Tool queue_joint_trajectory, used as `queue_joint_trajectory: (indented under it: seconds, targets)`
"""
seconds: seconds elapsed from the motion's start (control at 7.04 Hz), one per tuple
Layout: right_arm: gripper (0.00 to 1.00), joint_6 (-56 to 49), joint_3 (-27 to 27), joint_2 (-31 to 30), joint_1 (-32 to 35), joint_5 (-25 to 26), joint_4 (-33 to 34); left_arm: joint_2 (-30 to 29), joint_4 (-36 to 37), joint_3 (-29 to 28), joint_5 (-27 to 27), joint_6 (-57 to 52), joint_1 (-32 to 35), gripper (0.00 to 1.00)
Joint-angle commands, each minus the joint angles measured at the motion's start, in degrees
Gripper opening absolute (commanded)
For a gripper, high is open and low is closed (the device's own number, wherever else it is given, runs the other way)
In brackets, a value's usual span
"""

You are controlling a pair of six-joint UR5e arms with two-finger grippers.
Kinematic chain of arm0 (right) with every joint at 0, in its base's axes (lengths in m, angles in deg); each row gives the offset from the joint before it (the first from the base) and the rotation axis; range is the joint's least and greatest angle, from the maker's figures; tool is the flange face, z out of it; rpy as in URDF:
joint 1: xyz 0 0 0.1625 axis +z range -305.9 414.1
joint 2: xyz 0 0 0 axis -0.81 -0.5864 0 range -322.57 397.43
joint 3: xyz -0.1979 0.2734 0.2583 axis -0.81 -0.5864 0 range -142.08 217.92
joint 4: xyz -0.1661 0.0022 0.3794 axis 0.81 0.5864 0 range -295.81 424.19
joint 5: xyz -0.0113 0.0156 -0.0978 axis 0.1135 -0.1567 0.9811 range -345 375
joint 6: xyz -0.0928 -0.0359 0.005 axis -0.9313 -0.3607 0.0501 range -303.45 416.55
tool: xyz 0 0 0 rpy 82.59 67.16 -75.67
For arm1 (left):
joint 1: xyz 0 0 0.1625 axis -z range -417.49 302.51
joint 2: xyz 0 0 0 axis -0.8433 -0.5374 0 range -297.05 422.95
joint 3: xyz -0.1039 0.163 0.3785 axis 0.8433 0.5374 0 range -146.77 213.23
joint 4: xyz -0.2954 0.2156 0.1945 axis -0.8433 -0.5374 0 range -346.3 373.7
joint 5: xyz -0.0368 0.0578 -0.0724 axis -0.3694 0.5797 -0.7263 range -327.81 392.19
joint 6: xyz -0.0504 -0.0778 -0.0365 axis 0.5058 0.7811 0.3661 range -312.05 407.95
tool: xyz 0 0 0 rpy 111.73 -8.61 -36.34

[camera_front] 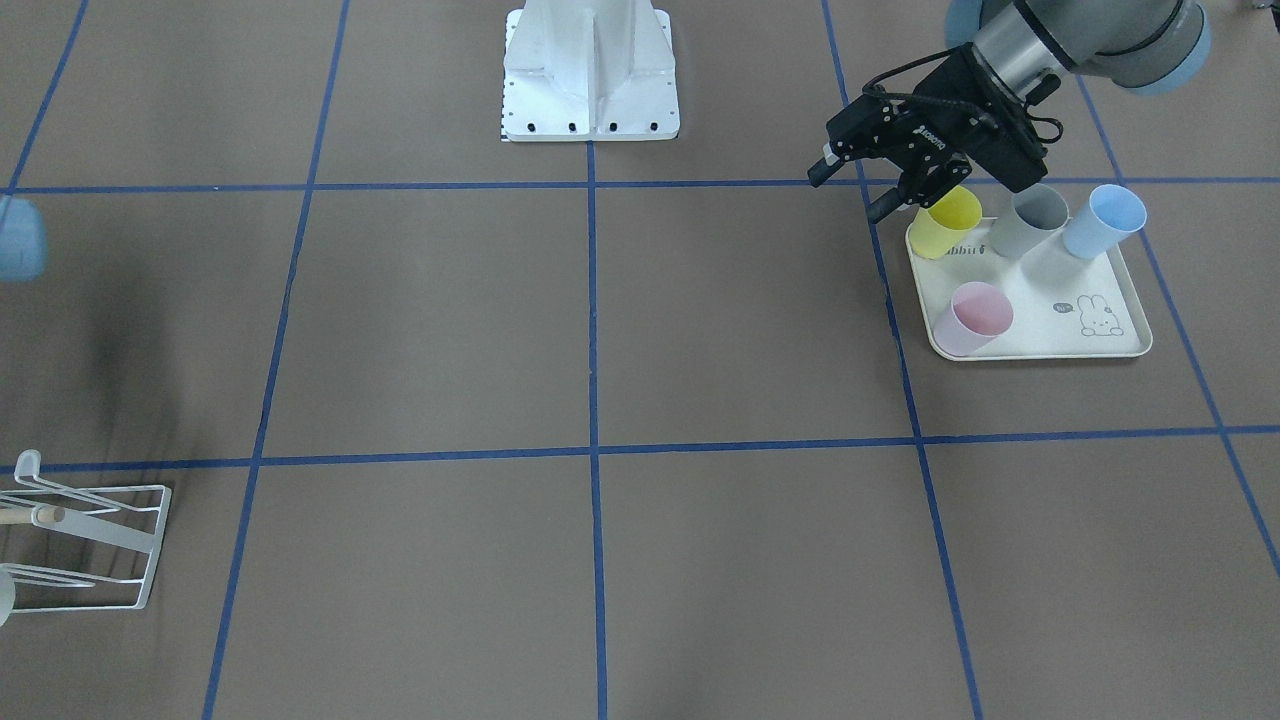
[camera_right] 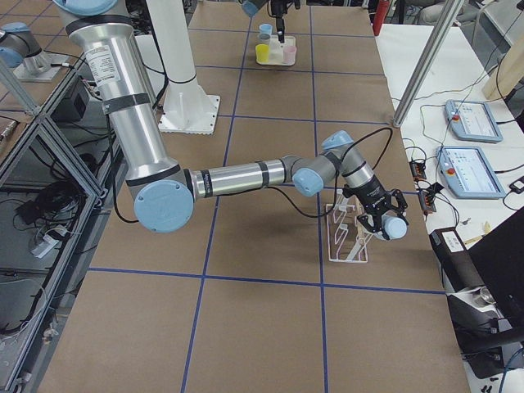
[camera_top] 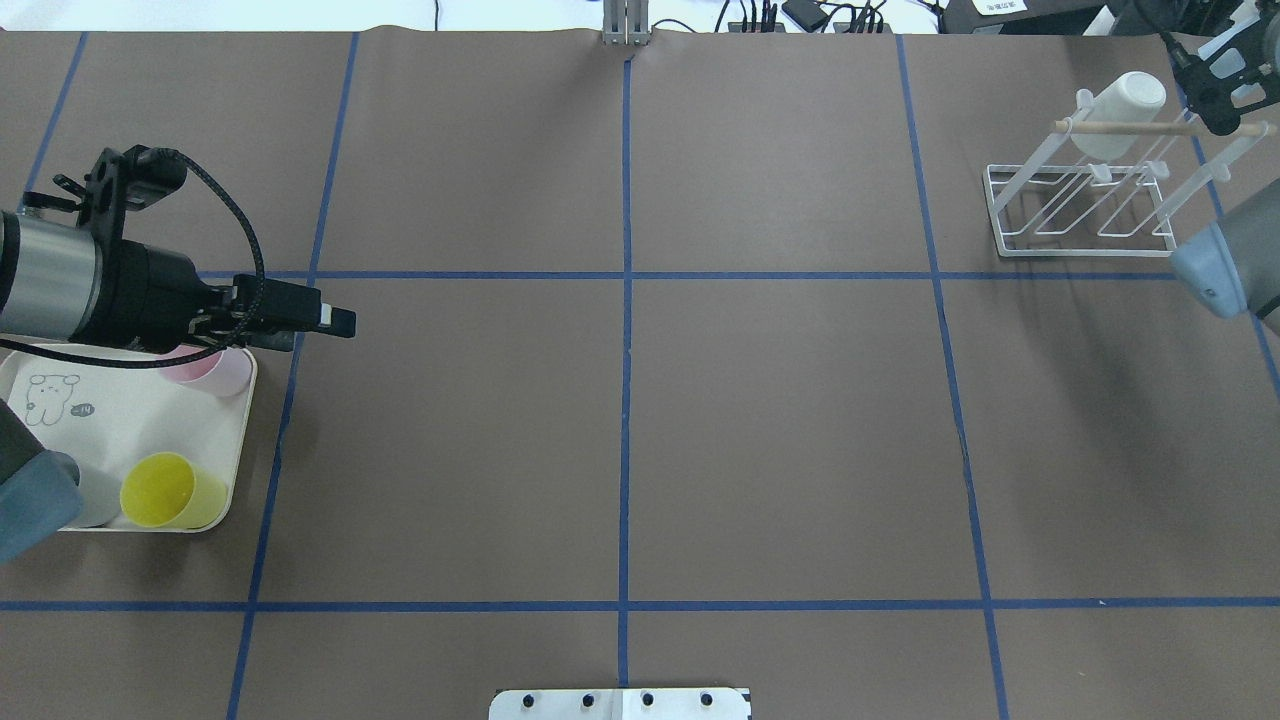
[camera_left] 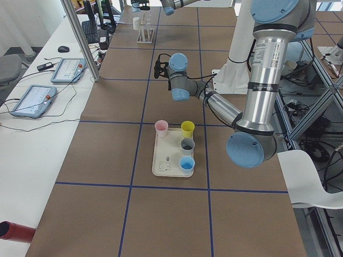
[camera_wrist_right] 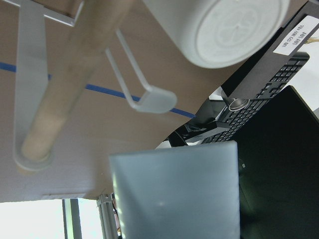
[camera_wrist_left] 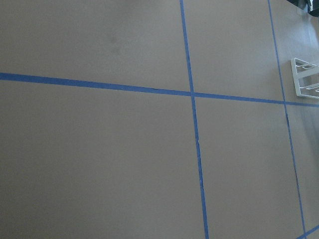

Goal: Transfer IKEA cup to right arm and place on rack

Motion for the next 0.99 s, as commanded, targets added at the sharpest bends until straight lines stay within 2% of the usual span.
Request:
queue_joint_trajectory:
  seconds: [0.0, 0.85]
  targets:
    - [0.06, 0.3, 0.0, -0.3, -1.0, 1.2, -0.1, 0.1, 0.0, 0.1, 0.0, 0.0, 0.1, 1.0]
    - [0.06, 1.8, -0.5, -1.3, -3.6, 5.2, -0.1, 0.1, -0.1, 0.2, 0.0, 0.1, 0.1, 1.0]
